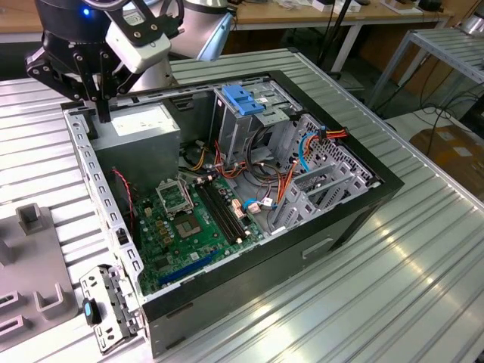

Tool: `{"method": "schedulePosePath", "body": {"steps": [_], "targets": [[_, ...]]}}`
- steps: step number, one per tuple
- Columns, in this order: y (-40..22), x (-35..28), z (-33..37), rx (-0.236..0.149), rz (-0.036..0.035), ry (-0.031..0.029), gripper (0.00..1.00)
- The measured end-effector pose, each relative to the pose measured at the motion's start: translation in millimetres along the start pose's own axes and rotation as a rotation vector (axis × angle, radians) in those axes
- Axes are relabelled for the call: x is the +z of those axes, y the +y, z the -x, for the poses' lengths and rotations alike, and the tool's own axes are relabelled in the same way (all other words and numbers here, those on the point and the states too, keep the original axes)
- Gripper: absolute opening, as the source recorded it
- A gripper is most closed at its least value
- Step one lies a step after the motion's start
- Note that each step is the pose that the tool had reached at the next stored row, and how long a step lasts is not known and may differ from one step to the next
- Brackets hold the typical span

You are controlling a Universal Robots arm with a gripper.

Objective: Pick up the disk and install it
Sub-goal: 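Reach for the disk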

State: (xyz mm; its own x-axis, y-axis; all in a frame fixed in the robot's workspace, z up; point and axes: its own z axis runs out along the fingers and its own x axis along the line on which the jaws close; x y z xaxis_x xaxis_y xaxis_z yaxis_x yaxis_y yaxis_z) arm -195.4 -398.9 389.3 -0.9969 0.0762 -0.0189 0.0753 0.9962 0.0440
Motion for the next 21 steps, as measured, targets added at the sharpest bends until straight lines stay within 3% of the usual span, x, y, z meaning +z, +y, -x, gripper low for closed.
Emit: {"method": "schedulePosePath", "body": {"steps": [21], "targets": [[-0.7,-0.1,-9.6,0.0,0.0,0.0,0.11]]}}
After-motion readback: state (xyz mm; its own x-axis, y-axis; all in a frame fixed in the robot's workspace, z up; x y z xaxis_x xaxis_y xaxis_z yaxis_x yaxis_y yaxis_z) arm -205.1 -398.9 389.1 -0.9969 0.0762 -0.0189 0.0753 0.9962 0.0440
